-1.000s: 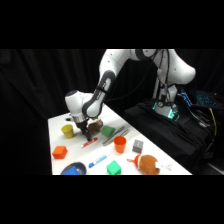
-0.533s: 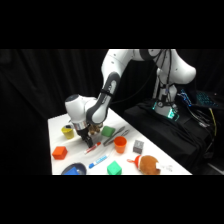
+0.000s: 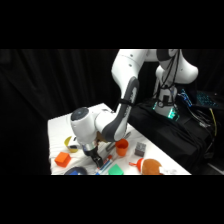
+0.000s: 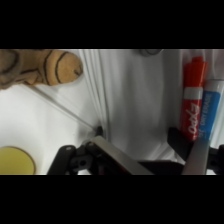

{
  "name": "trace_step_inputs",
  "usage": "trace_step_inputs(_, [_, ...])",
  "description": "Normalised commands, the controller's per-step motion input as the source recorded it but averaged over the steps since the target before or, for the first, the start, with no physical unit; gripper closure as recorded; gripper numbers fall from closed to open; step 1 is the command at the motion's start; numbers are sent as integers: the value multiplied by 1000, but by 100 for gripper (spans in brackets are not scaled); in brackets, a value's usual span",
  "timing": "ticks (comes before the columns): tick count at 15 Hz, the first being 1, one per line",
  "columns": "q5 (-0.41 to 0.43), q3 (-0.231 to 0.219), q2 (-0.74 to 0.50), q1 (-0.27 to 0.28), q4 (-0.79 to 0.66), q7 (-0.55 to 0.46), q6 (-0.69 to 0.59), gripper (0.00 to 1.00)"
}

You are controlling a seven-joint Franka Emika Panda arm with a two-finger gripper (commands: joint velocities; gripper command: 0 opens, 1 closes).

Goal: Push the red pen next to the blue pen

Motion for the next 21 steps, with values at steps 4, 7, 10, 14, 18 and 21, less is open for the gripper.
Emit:
trace_step_inputs(4, [-93, -85, 31, 100, -9, 184, 38, 0])
trace_step_inputs(7, [-2, -62, -315, -27, -184, 145, -208, 0])
trace_step_inputs(10, [-64, -103, -577, 16, -290, 173, -304, 0])
trace_step_inputs(14, [-65, -46, -565, -12, -214, 168, -402, 0])
trace_step_inputs(18, [58, 40, -468, -100, -67, 110, -496, 0])
trace_step_inputs(21, [70, 56, -396, -64, -85, 152, -363, 0])
